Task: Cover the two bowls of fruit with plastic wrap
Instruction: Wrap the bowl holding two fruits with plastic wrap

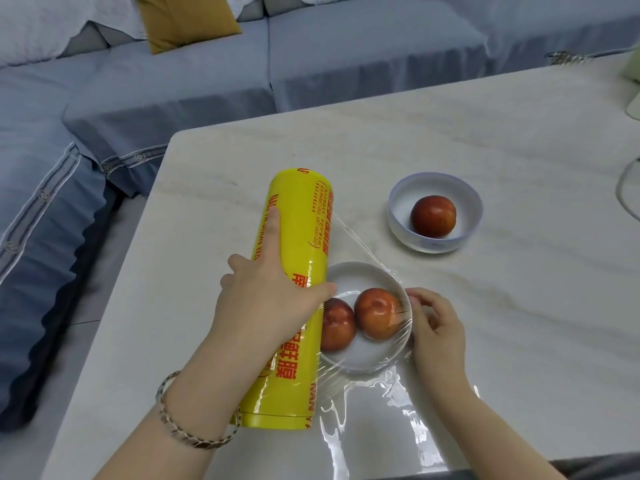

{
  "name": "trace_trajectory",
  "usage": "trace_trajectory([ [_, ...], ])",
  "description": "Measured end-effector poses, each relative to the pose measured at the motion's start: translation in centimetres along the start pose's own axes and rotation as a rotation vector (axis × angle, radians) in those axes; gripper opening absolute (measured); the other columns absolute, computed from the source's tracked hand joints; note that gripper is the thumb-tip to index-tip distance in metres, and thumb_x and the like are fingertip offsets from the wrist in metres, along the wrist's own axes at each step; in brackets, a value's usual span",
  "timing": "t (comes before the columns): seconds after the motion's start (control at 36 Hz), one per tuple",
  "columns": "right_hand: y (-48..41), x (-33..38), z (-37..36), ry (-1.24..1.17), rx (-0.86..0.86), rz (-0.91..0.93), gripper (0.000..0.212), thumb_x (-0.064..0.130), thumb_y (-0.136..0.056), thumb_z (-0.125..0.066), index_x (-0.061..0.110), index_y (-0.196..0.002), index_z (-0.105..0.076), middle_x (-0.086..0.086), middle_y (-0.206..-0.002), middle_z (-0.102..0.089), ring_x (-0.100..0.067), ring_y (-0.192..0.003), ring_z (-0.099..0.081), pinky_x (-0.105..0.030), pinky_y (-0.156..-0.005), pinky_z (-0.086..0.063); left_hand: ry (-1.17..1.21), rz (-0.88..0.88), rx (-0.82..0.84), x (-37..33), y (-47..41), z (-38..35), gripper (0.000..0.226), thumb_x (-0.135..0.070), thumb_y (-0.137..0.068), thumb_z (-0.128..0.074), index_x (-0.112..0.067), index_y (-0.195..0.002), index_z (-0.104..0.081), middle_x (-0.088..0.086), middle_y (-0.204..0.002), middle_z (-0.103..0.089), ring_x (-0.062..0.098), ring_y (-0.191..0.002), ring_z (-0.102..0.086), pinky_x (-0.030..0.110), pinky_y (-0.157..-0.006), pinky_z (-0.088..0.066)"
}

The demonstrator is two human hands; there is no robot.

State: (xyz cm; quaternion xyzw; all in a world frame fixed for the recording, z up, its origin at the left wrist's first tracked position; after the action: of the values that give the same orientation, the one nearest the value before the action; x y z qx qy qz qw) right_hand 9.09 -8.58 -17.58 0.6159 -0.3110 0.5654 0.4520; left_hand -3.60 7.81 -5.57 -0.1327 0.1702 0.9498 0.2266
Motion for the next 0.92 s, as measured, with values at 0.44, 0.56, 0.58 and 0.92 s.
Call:
trace_trajectory([
  [0.44, -0.9, 3.2, -0.2, 0.345, 0.296, 0.105, 0.032, 0.030, -0.093, -0.047, 0.029, -0.066, -0.062, 0.013, -0.057, -0.061, -0.002, -0.057, -0.052, -0.026, -0.065, -0.045, 0.567, -0.027, 0.166, 2.0, -1.6, 0.6, 0.078, -0.049, -0.086, -0.055, -0.052, -0.142, -0.001, 0.000, -0.133, -0.053, 0.023, -0.099, -0.062, 0.038, -0.088, -0.049],
  [0.56, -1.6, 3.6, -0.7, 0.502, 0.302, 0.189, 0.029, 0.025, -0.095, -0.044, 0.013, -0.082, -0.067, -0.003, -0.073, -0.068, -0.017, -0.071, -0.059, -0.015, -0.063, -0.040, 0.799, 0.029, 0.333, 2.3, -1.7, -0.9, 0.099, -0.050, -0.067, -0.075, -0.045, -0.144, -0.013, -0.001, -0.128, -0.057, 0.023, -0.098, -0.066, 0.044, -0.083, -0.055],
  [0.58, -1.7, 3.8, -0.8, 0.519, 0.287, 0.216, 0.031, 0.024, -0.095, -0.043, 0.010, -0.079, -0.066, -0.005, -0.071, -0.067, -0.020, -0.071, -0.058, -0.013, -0.059, -0.038, 0.836, 0.033, 0.334, 2.4, -1.7, -1.1, 0.100, -0.051, -0.063, -0.077, -0.045, -0.143, -0.017, 0.000, -0.126, -0.059, 0.023, -0.096, -0.068, 0.046, -0.082, -0.056],
  [0.92, -2.1, 4.9, -1.7, 0.505, 0.085, 0.306, 0.049, 0.015, -0.094, -0.043, 0.027, -0.048, -0.034, 0.007, -0.044, -0.035, -0.009, -0.048, -0.035, -0.010, -0.048, -0.032, 0.756, 0.066, 0.060, 6.5, -1.9, -1.2, 0.103, -0.044, -0.068, -0.078, -0.047, -0.144, -0.008, -0.013, -0.114, -0.052, 0.019, -0.100, -0.060, 0.047, -0.087, -0.052],
])
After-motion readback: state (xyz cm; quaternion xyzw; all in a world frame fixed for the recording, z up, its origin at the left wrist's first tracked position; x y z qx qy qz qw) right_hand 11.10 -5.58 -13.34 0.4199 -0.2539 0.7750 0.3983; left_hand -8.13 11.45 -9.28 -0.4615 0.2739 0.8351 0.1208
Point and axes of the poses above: each hand's wrist, its own y-axis away from the middle knuckle, its own z-axis out of the back of the hand, x = y × z, the point moved 6 cm from there along -y, towards the middle knuckle
